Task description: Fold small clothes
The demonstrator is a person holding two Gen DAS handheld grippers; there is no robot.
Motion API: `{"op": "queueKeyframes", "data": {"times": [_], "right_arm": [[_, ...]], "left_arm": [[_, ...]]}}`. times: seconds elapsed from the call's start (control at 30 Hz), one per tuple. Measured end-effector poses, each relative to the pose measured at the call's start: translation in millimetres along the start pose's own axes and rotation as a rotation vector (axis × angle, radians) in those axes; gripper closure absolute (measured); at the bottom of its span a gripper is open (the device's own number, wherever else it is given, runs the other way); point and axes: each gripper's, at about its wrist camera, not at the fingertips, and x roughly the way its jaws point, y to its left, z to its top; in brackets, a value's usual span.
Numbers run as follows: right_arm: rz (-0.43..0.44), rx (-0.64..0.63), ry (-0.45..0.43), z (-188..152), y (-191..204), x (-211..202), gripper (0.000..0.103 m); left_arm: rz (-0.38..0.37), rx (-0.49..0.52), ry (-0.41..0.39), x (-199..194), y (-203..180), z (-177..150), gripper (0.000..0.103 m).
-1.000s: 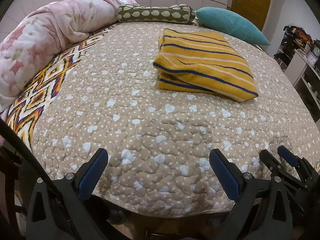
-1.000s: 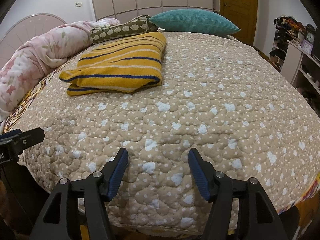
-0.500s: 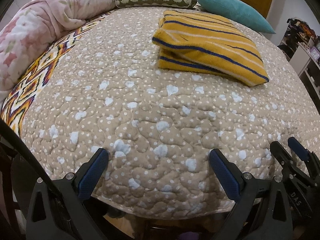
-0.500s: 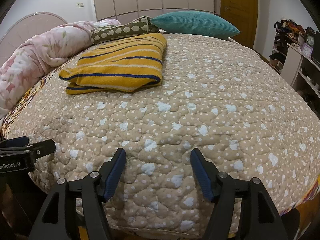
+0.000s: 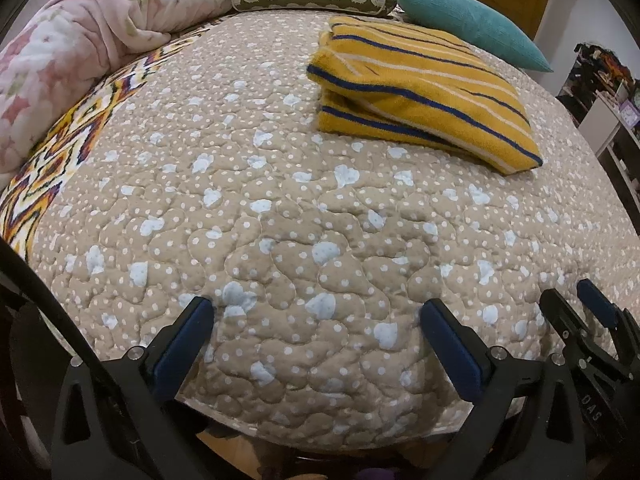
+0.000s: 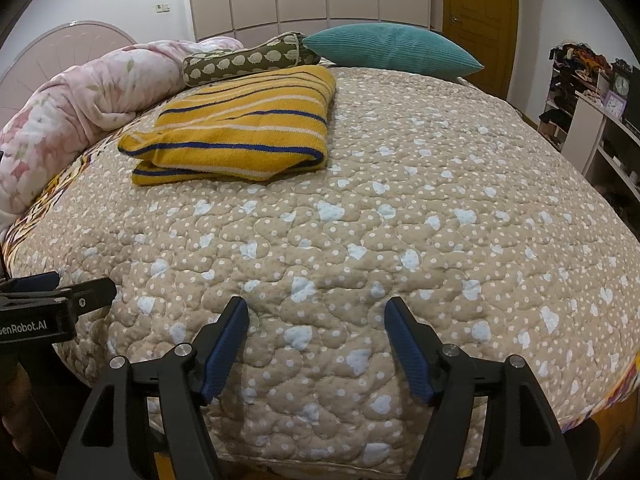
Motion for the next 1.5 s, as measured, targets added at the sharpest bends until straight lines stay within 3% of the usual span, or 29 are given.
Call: {"op": "queueKeyframes", "data": {"times": [0.23, 0.33, 0.47, 0.97, 1.5], "right_arm": [[-0.001, -0.001, -0.001, -0.5, 0.9, 0.1, 0.027], [0.014, -0.002, -0.009, 0.4, -0.3, -2.2, 0.026], [0.029, 0.011, -0.025, 3.4, -3.7, -7.3, 0.026], [-0.016, -0.075, -0.035, 30.9, 9.4, 1.2, 0.026], [-0.021, -0.111, -0.012, 34.0, 25.0, 10.6, 0.026]], "left_arm": [[0.02, 0.02, -0.009, -2.3, -3.4, 0.0, 0.0], [0.082, 0.053, -0.083, -16.4, -9.8, -1.3, 0.0], [0.073, 0.051, -0.155, -33.7, -12.0, 0.5, 0.0], [0.035, 0.023, -0.125, -34.8, -4.3, 2.3, 0.0], [0.01, 0.016, -0.102, -25.0, 2.1, 1.9, 0.0]]}}
